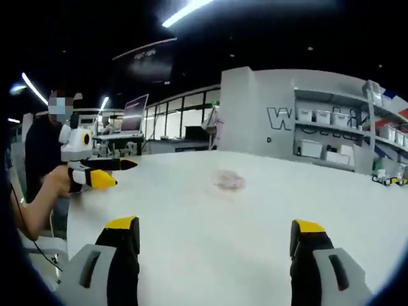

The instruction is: Open the resealable bag by pulling the two sides of the seal apart until the entire bag opening is separated and visibly accessible.

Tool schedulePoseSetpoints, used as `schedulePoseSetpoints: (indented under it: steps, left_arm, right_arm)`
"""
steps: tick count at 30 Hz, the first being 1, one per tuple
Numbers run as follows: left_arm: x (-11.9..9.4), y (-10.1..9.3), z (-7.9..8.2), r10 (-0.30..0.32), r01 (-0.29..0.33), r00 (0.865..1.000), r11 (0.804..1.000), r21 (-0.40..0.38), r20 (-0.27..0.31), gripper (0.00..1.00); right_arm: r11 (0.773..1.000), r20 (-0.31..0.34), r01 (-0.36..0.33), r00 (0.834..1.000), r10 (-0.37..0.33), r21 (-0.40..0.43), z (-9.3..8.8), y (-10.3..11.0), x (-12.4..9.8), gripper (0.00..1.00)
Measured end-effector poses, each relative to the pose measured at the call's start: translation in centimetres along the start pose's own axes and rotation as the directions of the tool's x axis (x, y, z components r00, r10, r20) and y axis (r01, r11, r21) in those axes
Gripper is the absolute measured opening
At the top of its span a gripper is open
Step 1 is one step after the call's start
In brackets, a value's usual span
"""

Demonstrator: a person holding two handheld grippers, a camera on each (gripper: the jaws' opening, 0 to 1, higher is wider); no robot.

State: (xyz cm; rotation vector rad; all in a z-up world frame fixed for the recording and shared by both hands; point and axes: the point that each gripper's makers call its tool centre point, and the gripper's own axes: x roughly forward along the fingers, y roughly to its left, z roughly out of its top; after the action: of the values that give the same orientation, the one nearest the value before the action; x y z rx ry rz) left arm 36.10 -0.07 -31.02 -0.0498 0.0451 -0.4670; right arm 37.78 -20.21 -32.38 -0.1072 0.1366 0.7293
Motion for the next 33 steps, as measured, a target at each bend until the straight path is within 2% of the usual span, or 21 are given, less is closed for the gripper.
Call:
schedulePoseSetpoints:
  steps: [11,15,33]
  left_arm:
    - [0.2,0.4,-0.6,0.032,-0.032,0.999,0.999,0.017,-0.007,1.0]
    - [0.1,0.5,-0.3,0.03,-0.03,0.999,1.0,-0.006,0.011,1.0]
    - [0.4,0.5,-0.8,0.045,-0.045,0.999,0.999,-0.006,-0.013,1.0]
  right_arm:
    - [0.999,-0.02,0.01,1.0,-0.011,-0.032,-0.8,1.0,0.7,1.0]
    - [0.999,-0.03,0.011,0.999,-0.012,-0.034,-1.2,0.9,0.7,1.0]
    - [0.998,-0.036,0.029,0.999,-0.031,-0.053,-1.5,0.4,0.6,1.0]
